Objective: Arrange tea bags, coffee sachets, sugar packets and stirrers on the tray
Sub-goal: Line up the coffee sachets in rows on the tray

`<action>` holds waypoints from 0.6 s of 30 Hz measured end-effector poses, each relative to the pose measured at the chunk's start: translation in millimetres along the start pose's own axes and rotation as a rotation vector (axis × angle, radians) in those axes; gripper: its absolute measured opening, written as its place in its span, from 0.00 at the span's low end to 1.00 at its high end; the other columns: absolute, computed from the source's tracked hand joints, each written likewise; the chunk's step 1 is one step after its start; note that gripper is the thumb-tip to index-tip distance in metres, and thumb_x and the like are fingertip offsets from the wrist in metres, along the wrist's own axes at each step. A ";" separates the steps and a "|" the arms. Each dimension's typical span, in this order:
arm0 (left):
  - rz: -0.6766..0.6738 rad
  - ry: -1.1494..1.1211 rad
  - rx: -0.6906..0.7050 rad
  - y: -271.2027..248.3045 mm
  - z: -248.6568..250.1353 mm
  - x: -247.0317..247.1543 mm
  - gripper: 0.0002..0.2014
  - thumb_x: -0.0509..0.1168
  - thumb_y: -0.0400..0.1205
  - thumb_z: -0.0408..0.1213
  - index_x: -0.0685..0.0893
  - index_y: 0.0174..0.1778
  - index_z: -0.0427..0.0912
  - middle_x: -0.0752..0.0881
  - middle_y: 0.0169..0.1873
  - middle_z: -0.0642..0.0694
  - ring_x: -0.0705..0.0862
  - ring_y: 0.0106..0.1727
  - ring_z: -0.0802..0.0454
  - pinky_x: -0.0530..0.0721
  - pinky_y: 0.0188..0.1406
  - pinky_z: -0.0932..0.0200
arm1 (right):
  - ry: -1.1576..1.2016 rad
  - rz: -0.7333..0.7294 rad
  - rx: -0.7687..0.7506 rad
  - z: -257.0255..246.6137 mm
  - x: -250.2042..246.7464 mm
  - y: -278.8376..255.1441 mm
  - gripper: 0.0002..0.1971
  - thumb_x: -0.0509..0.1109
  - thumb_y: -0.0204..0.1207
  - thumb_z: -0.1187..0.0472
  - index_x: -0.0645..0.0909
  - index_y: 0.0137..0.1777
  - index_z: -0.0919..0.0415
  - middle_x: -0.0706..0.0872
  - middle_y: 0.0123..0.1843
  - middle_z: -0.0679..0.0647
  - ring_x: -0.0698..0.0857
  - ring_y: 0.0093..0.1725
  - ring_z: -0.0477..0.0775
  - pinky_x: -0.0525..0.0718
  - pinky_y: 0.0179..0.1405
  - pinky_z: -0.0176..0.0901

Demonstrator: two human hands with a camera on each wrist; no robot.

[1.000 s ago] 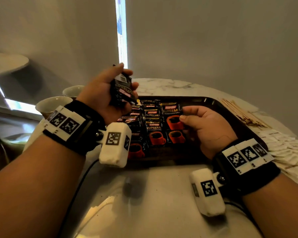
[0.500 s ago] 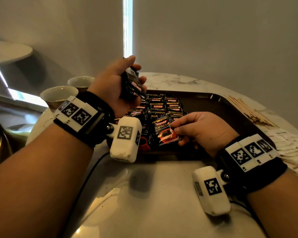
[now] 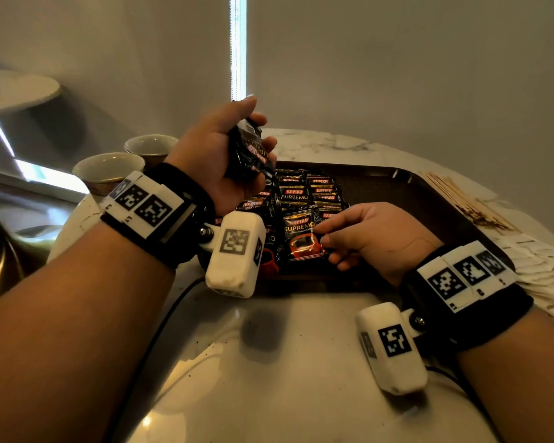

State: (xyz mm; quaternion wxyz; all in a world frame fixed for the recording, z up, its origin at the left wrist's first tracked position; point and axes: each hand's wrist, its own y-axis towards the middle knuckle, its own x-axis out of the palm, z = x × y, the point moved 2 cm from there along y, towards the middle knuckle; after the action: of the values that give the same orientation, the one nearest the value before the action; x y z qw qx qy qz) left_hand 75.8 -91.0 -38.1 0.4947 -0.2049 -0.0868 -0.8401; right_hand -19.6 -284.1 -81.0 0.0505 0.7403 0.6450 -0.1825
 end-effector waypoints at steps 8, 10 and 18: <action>-0.003 0.018 -0.017 0.6 -3.2 0.5 0.13 0.64 0.84 0.55 0.79 0.53 0.48 0.83 0.43 0.45 0.84 0.38 0.51 0.79 0.24 0.62 | -0.008 -0.004 0.017 0.2 0.2 -1.0 0.07 0.73 0.76 0.75 0.88 0.50 0.66 0.91 0.39 0.61 0.88 0.29 0.50 0.88 0.26 0.38; -0.004 0.019 -0.024 0.4 -4.3 0.7 0.13 0.64 0.84 0.55 0.79 0.53 0.48 0.83 0.43 0.45 0.84 0.39 0.51 0.79 0.24 0.61 | -0.007 0.000 0.016 0.0 0.3 -1.0 0.06 0.73 0.76 0.74 0.88 0.50 0.66 0.91 0.37 0.60 0.88 0.29 0.51 0.88 0.26 0.38; 0.000 0.025 -0.040 -0.9 -6.9 4.3 0.16 0.65 0.83 0.55 0.78 0.55 0.47 0.85 0.48 0.42 0.86 0.38 0.50 0.81 0.24 0.60 | 0.014 -0.002 0.008 0.9 -0.7 0.9 0.04 0.74 0.76 0.73 0.85 0.47 0.66 0.89 0.35 0.59 0.88 0.30 0.53 0.89 0.30 0.43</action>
State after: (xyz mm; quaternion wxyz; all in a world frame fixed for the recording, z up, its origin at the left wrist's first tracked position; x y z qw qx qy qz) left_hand 71.4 -96.4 -42.4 0.4915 -0.2042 -0.0638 -0.8442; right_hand -19.0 -285.3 -81.7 0.0428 0.7413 0.6452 -0.1800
